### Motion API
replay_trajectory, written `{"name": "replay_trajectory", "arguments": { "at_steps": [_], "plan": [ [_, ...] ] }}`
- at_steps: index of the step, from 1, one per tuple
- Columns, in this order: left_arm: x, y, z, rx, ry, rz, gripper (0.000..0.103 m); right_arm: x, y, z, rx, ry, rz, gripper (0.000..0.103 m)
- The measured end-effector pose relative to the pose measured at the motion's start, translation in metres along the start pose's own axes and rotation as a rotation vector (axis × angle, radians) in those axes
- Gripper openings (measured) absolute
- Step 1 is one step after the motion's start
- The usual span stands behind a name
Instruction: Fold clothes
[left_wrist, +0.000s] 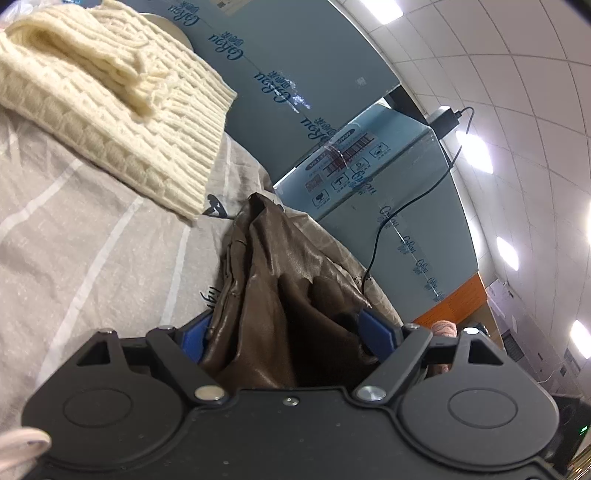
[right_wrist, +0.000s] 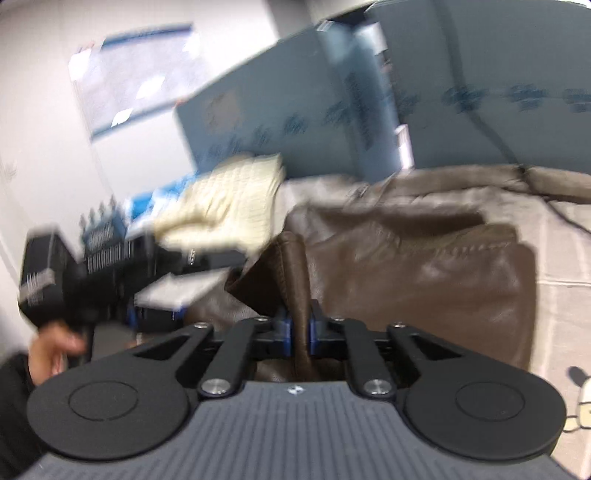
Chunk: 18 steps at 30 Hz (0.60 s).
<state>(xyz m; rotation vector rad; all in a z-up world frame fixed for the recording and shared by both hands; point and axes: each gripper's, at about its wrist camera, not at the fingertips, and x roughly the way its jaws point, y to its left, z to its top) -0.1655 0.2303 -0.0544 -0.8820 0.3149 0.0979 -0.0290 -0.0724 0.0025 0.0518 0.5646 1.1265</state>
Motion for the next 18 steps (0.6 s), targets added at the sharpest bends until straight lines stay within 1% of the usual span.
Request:
{"name": "replay_trajectory", "arguments": {
  "at_steps": [2, 3, 4, 5, 6, 8, 11, 12, 15, 16, 18],
  "plan": [
    [0.001, -0.002, -0.001, 0.018, -0.001, 0.012, 0.076, -0.017, -0.004, 0.003, 0.021, -0.083, -0.021, 0.005],
    [0.002, -0.003, -0.002, 0.031, -0.003, 0.021, 0.064, -0.027, -0.007, 0.005, 0.029, -0.131, -0.041, 0.005],
    [0.003, -0.003, -0.003, 0.040, -0.003, 0.027, 0.048, -0.038, -0.010, 0.006, 0.041, -0.181, -0.066, 0.005],
    [0.005, -0.003, -0.004, 0.045, 0.004, 0.028, 0.037, -0.050, -0.013, 0.009, 0.059, -0.231, -0.092, 0.005],
    [0.007, -0.003, -0.004, 0.050, 0.016, 0.034, 0.025, -0.062, -0.016, 0.011, 0.079, -0.283, -0.119, 0.005],
    [0.011, -0.006, -0.007, 0.082, 0.032, 0.043, 0.019, -0.088, -0.023, 0.014, 0.111, -0.389, -0.186, 0.005],
    [0.011, -0.013, -0.009, 0.135, 0.027, 0.045, 0.018, -0.123, -0.035, 0.010, 0.153, -0.518, -0.317, 0.005],
    [0.011, -0.015, -0.010, 0.145, 0.027, 0.048, 0.018, -0.133, -0.040, 0.006, 0.174, -0.546, -0.357, 0.005],
    [0.014, -0.015, -0.010, 0.150, 0.037, 0.075, 0.018, -0.158, -0.058, -0.011, 0.263, -0.585, -0.469, 0.005],
    [0.015, -0.016, -0.010, 0.153, 0.041, 0.087, 0.018, -0.163, -0.064, -0.018, 0.297, -0.581, -0.501, 0.005],
    [0.016, -0.017, -0.010, 0.166, 0.048, 0.103, 0.018, -0.168, -0.080, -0.035, 0.380, -0.536, -0.555, 0.005]
  ]
}}
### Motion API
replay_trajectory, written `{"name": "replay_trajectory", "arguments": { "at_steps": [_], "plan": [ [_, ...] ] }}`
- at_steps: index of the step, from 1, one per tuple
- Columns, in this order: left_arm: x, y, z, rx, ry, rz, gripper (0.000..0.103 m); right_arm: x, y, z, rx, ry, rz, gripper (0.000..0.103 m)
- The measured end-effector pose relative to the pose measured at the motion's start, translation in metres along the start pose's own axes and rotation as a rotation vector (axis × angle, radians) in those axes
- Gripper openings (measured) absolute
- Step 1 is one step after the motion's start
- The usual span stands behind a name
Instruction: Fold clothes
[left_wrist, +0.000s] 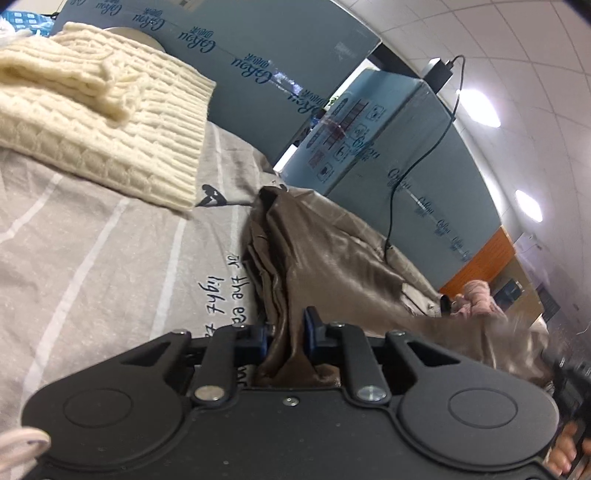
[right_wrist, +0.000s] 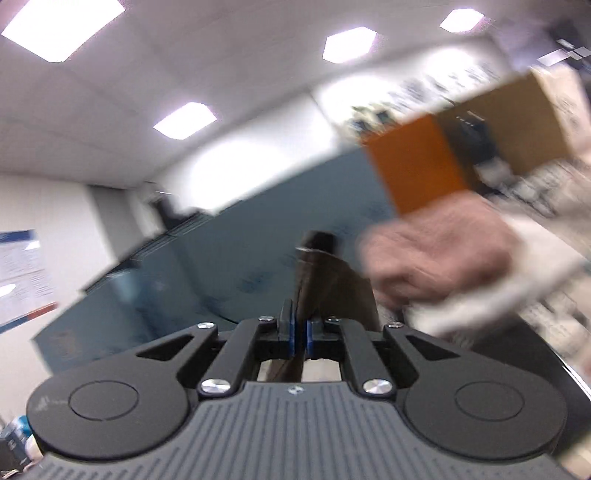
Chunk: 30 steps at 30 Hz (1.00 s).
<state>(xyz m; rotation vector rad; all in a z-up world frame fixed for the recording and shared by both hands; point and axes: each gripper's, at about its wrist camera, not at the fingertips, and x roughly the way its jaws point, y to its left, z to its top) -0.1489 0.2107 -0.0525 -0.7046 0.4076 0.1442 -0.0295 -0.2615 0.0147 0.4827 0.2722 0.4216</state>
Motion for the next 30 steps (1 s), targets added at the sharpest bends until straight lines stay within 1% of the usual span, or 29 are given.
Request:
{"name": "replay_trajectory", "arguments": {
  "at_steps": [2, 3, 4, 5, 6, 7, 8, 9, 10, 11, 12, 14, 15, 16, 18, 21, 23, 25, 26, 29, 30],
  "plan": [
    [0.001, -0.002, 0.000, 0.017, 0.010, 0.017, 0.019, 0.001, -0.020, -0.008, 0.040, 0.065, -0.067, 0.006],
    [0.001, -0.003, 0.001, 0.027, 0.015, 0.024, 0.019, 0.002, -0.029, -0.010, 0.061, 0.097, -0.096, 0.008],
    [0.002, -0.005, 0.001, 0.038, 0.021, 0.031, 0.020, 0.002, -0.037, -0.012, 0.082, 0.129, -0.124, 0.016],
    [0.002, -0.006, 0.002, 0.049, 0.026, 0.039, 0.024, 0.001, -0.044, -0.012, 0.094, 0.144, -0.154, 0.026],
    [0.001, -0.007, 0.003, 0.063, 0.026, 0.046, 0.027, -0.002, -0.048, -0.011, 0.095, 0.139, -0.187, 0.031],
    [0.000, -0.010, 0.005, 0.084, 0.017, 0.058, 0.037, -0.005, -0.050, -0.009, 0.081, 0.114, -0.227, 0.044],
    [-0.002, -0.013, 0.008, 0.116, -0.007, 0.079, 0.042, -0.008, -0.050, -0.006, 0.047, 0.064, -0.277, 0.062],
    [-0.004, -0.016, 0.011, 0.150, -0.038, 0.100, 0.058, -0.012, -0.049, -0.003, 0.014, 0.014, -0.327, 0.070],
    [-0.006, -0.019, 0.016, 0.178, -0.067, 0.120, 0.066, -0.015, -0.048, 0.000, -0.017, -0.032, -0.355, 0.079],
    [-0.007, -0.022, 0.021, 0.201, -0.101, 0.132, 0.080, -0.018, -0.045, 0.002, -0.043, -0.071, -0.358, 0.080],
    [-0.007, -0.023, 0.027, 0.222, -0.131, 0.136, 0.085, -0.020, -0.043, 0.005, -0.064, -0.097, -0.341, 0.080],
    [-0.003, -0.025, 0.039, 0.252, -0.156, 0.144, 0.087, -0.019, -0.038, 0.010, -0.091, -0.113, -0.258, 0.082],
    [0.002, -0.025, 0.044, 0.262, -0.157, 0.145, 0.087, -0.016, -0.036, 0.012, -0.099, -0.103, -0.205, 0.083],
    [0.007, -0.026, 0.049, 0.273, -0.158, 0.145, 0.087, -0.011, -0.033, 0.013, -0.101, -0.078, -0.148, 0.084],
    [0.018, -0.028, 0.058, 0.307, -0.154, 0.154, 0.087, 0.004, -0.030, 0.015, -0.068, 0.001, -0.044, 0.084],
    [0.038, -0.036, 0.068, 0.353, -0.138, 0.170, 0.087, 0.031, -0.030, 0.014, 0.028, 0.121, 0.062, 0.084],
    [0.051, -0.040, 0.074, 0.374, -0.123, 0.181, 0.090, 0.048, -0.029, 0.011, 0.099, 0.177, 0.106, 0.084],
    [0.066, -0.042, 0.082, 0.381, -0.096, 0.189, 0.095, 0.062, -0.028, 0.007, 0.143, 0.207, 0.146, 0.084],
    [0.074, -0.043, 0.087, 0.378, -0.076, 0.189, 0.095, 0.066, -0.026, 0.004, 0.146, 0.216, 0.160, 0.084],
    [0.101, -0.034, 0.095, 0.343, 0.029, 0.184, 0.095, 0.074, -0.022, -0.007, 0.126, 0.257, 0.180, 0.084],
    [0.108, -0.032, 0.095, 0.338, 0.051, 0.189, 0.092, 0.078, -0.022, -0.009, 0.123, 0.277, 0.178, 0.084]
  ]
}}
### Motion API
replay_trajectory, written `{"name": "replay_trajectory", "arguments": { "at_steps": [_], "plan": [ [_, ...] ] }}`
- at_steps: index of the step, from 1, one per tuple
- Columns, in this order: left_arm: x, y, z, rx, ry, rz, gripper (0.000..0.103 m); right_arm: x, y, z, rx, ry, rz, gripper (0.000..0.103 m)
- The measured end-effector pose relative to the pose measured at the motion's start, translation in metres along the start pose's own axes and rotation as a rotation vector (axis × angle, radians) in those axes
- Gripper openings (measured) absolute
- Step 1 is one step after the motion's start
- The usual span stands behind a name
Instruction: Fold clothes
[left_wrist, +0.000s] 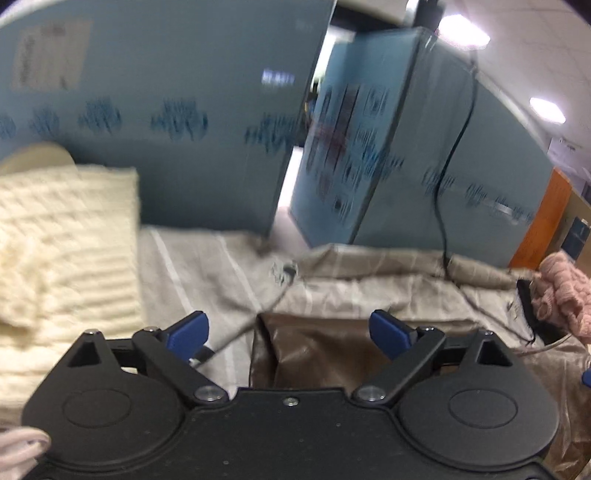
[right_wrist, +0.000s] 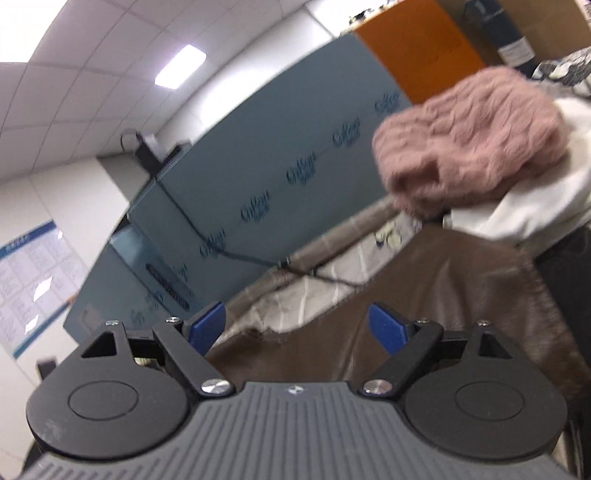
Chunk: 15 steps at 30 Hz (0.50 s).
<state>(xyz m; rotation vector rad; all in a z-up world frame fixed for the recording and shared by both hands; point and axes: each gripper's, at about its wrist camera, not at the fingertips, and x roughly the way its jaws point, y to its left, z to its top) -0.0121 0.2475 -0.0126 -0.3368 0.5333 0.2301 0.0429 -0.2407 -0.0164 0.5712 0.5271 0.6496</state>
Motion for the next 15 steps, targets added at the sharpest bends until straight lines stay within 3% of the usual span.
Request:
{"name": "replay_trajectory", "arguments": {
  "at_steps": [2, 4, 7, 11, 15],
  "plan": [
    [0.007, -0.001, -0.004, 0.014, 0.020, 0.010, 0.088, 0.003, -0.001, -0.002, -0.009, 0.015, -0.002, 0.084],
    [0.008, -0.004, -0.008, 0.039, 0.016, 0.023, 0.055, 0.003, -0.001, -0.003, -0.022, 0.018, -0.002, 0.084],
    [0.001, -0.015, -0.012, 0.097, -0.031, 0.041, 0.030, 0.004, 0.001, -0.005, -0.042, 0.013, -0.010, 0.084],
    [-0.022, -0.032, -0.015, 0.182, -0.145, 0.051, 0.013, 0.006, 0.005, -0.005, -0.079, 0.026, -0.019, 0.084],
    [-0.060, -0.039, -0.017, 0.194, -0.242, -0.047, 0.008, 0.013, 0.022, -0.003, -0.197, 0.092, 0.024, 0.084]
  ]
}}
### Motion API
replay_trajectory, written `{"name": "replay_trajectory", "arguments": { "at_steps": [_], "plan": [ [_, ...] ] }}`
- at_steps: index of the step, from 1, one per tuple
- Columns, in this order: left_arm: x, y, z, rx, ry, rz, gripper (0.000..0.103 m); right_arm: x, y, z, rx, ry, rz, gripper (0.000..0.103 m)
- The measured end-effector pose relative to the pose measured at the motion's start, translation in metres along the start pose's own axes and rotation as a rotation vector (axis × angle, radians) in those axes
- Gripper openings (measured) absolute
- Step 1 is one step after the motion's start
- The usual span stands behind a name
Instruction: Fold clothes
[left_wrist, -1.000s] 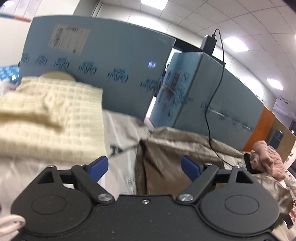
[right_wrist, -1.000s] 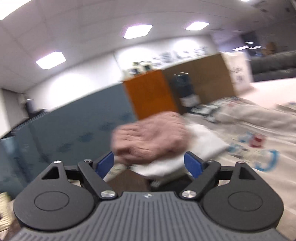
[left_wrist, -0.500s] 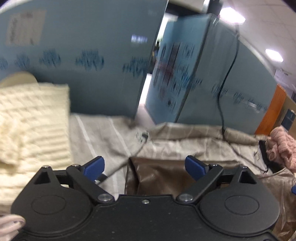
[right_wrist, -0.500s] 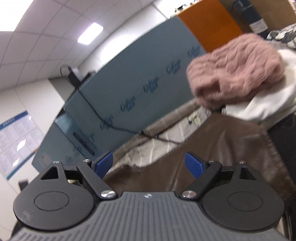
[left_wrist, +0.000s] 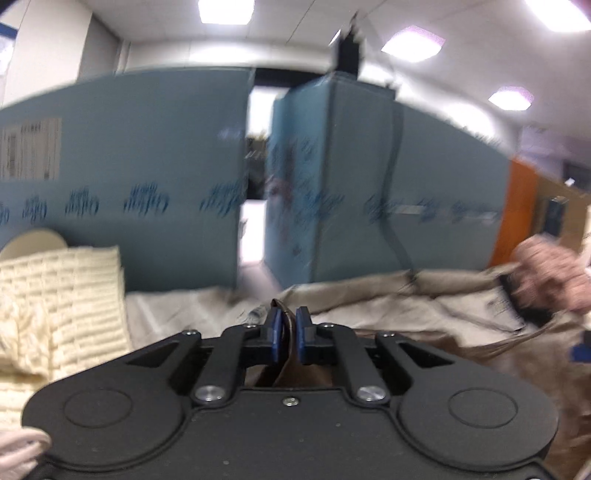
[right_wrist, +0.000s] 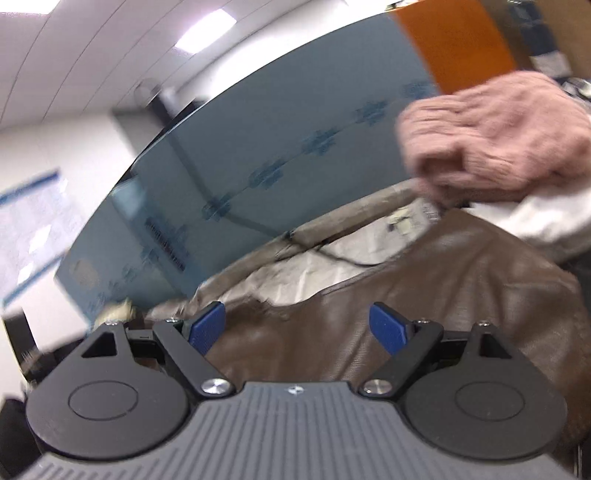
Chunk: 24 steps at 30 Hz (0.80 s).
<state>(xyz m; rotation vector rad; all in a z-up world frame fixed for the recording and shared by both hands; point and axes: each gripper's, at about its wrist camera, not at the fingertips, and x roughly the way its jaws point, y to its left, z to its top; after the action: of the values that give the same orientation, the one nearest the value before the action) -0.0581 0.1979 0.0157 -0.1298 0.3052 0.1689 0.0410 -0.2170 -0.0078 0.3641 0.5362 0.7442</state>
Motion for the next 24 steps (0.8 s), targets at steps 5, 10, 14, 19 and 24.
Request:
{"name": "replay_trajectory", "arguments": {
  "at_steps": [5, 10, 14, 19, 24],
  "plan": [
    [-0.036, -0.015, -0.007, 0.013, -0.061, -0.115, 0.008, 0.016, 0.047, 0.014, -0.378, 0.096, 0.058, 0.091],
    [-0.033, -0.014, -0.022, 0.013, -0.021, -0.152, 0.008, 0.045, 0.080, 0.021, -0.640, 0.147, 0.098, 0.092],
    [-0.037, -0.014, -0.026, 0.044, -0.019, -0.137, 0.009, 0.077, 0.094, 0.027, -0.762, 0.197, 0.129, 0.092],
    [-0.014, 0.011, -0.029, 0.059, 0.047, 0.028, 0.033, 0.123, 0.096, 0.033, -0.768, 0.290, 0.100, 0.092],
    [0.016, 0.030, -0.019, 0.042, 0.091, 0.006, 0.085, 0.151, 0.090, 0.035, -0.729, 0.375, 0.137, 0.092]
  ]
}}
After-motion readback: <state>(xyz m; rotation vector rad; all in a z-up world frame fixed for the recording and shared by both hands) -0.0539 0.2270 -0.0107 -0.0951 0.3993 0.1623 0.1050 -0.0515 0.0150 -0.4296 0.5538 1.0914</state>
